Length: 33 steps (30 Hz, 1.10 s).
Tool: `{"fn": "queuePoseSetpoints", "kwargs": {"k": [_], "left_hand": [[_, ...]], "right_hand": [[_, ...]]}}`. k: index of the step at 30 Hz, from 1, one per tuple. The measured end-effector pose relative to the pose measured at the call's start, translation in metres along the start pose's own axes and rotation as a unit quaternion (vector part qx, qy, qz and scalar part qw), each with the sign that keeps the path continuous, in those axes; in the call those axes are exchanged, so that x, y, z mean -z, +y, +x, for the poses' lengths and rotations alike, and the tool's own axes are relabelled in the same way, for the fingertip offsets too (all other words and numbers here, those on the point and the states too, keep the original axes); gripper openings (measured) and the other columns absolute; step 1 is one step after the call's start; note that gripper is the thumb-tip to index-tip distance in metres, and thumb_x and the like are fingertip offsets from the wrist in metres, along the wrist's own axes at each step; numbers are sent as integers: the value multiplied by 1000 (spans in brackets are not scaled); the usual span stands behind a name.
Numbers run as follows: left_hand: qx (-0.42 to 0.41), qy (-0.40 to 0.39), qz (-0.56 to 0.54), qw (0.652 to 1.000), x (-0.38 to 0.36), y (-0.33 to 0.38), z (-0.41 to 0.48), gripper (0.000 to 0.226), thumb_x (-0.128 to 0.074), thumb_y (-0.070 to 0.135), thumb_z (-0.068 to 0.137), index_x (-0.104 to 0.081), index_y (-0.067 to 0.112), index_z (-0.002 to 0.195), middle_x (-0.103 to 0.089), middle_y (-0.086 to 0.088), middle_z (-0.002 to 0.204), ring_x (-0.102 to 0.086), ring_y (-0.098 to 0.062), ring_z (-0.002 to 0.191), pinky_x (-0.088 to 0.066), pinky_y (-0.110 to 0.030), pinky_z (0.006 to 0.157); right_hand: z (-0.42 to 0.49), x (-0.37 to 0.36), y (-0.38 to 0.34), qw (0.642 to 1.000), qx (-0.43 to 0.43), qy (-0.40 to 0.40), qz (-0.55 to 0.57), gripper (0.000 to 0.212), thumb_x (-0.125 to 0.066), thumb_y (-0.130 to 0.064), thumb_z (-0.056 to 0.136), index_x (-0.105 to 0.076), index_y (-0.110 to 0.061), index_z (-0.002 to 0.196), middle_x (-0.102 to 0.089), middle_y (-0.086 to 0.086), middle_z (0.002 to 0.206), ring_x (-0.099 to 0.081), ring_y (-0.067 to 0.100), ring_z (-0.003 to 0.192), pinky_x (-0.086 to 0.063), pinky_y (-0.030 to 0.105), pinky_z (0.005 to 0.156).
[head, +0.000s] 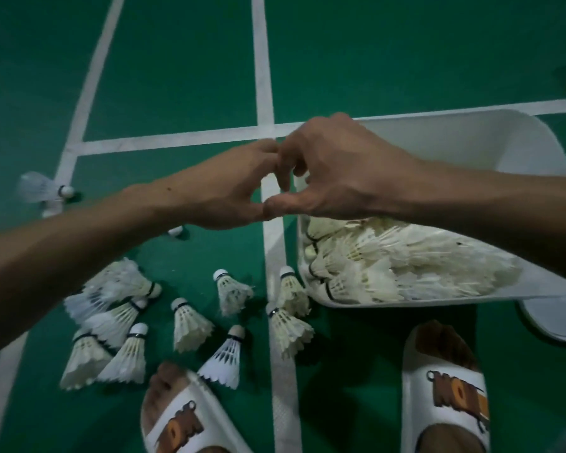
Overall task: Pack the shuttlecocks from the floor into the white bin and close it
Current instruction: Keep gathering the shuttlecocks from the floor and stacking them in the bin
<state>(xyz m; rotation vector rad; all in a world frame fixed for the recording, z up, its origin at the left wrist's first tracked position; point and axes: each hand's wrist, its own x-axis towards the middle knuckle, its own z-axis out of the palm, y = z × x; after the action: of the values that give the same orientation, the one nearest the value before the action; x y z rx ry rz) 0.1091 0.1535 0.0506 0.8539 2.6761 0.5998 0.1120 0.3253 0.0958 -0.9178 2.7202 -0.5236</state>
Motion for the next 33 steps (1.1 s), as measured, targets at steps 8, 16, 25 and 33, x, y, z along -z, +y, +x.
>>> {"fn": "queuePoseSetpoints", "kwargs": {"k": [8, 16, 25, 33], "left_hand": [[187, -167, 39, 967, -46, -65, -69, 55, -66, 42, 83, -45, 22, 130, -46, -7, 130, -48, -19, 108, -37, -26, 92], [183, -256, -38, 948, -114, -73, -114, 93, -71, 56, 73, -12, 46, 144, -1, 0, 155, -12, -32, 142, -26, -51, 113], [100, -274, 31, 956, -144, -58, -129, 123, -78, 66, 53, 6, 55, 141, 29, 8, 152, 5, -31, 144, -18, -60, 110], [100, -162, -42, 981, -149, -65, -127, 60, -69, 38, 81, -41, 34, 134, -3, 12, 148, -44, -22, 122, -44, -23, 91]], "right_hand": [[10, -38, -41, 999, 17, -44, -5, 47, -71, -49, 78, -61, -22, 115, -60, -6, 103, -44, 3, 85, -32, 15, 72], [-26, -112, -61, 980, -18, -188, 66, 56, -71, -43, 80, -51, -26, 129, -56, -4, 125, -53, 8, 102, -39, 16, 79], [-39, -171, -28, 972, -117, -194, 62, 71, -77, -43, 71, -44, -29, 133, -38, 2, 140, -38, 25, 127, -39, 40, 103], [-51, -182, -21, 967, -110, -227, 33, 79, -82, -28, 71, -39, -27, 137, -10, 1, 152, -15, 24, 138, -31, 40, 111]]}}
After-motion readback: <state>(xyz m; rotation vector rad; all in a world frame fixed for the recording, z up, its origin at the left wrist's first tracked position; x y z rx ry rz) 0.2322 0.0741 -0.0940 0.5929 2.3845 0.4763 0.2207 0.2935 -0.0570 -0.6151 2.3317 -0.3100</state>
